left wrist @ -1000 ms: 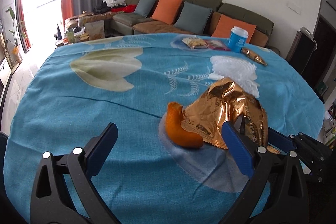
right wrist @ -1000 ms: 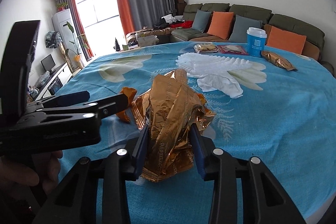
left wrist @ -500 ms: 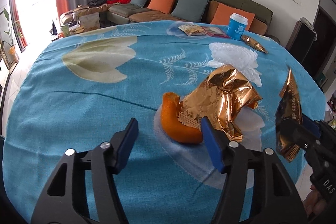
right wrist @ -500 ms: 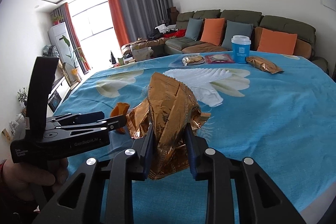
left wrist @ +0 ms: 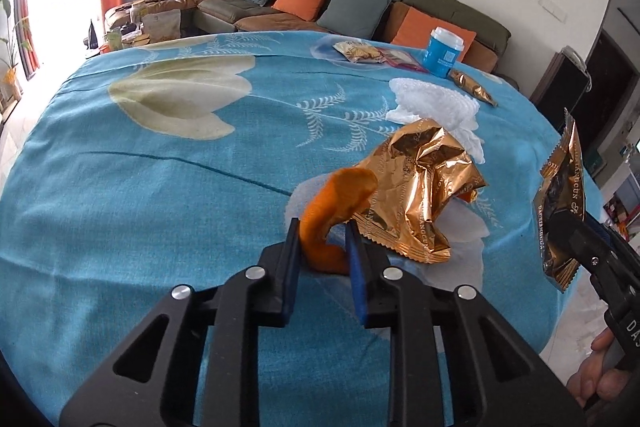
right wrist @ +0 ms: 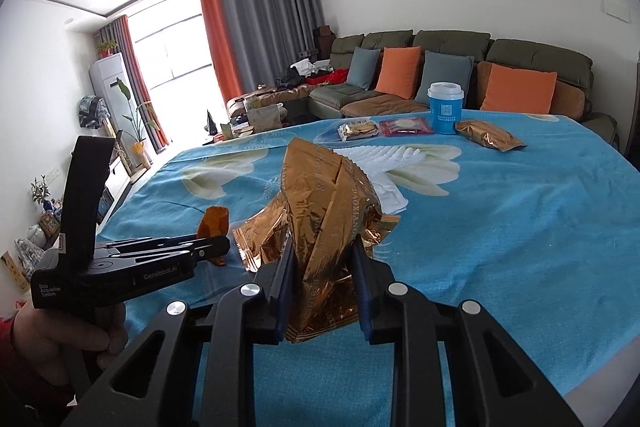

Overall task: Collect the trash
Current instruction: 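Grasp the gold foil wrapper with the right gripper while the left grasps the orange peel, then carry the gold wrapper and orange peel over the teal wastebasket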

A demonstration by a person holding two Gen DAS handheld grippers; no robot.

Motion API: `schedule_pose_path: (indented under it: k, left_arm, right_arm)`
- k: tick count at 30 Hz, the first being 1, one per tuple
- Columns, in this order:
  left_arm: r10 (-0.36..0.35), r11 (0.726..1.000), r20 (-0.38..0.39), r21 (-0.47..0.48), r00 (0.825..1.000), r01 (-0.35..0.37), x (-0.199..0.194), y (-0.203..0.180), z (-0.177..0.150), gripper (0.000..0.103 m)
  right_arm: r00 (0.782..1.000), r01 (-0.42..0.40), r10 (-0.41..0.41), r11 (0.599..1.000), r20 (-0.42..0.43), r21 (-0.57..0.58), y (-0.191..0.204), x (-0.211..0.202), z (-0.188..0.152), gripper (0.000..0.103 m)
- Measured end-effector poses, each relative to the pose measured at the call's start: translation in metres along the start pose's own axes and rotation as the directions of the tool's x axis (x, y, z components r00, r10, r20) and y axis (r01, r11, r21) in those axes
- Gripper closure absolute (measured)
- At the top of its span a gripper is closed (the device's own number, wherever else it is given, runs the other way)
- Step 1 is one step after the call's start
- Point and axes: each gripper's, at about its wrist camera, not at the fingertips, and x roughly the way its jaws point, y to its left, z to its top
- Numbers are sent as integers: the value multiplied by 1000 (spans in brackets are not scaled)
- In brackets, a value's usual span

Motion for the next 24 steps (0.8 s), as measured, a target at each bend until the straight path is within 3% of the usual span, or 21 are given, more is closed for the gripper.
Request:
schedule_pose_path:
  k: [10, 24]
  left_arm:
    - [29, 998, 127, -62, 992, -21, -53, 19, -5, 84]
    - [116, 989, 320, -129, 940, -78, -151, 51, -10, 84]
  right_arm:
    - [999, -31, 33, 999, 41, -37, 13, -10, 7, 80]
    - [982, -144, 162, 975, 97, -171, 72, -17, 29, 81]
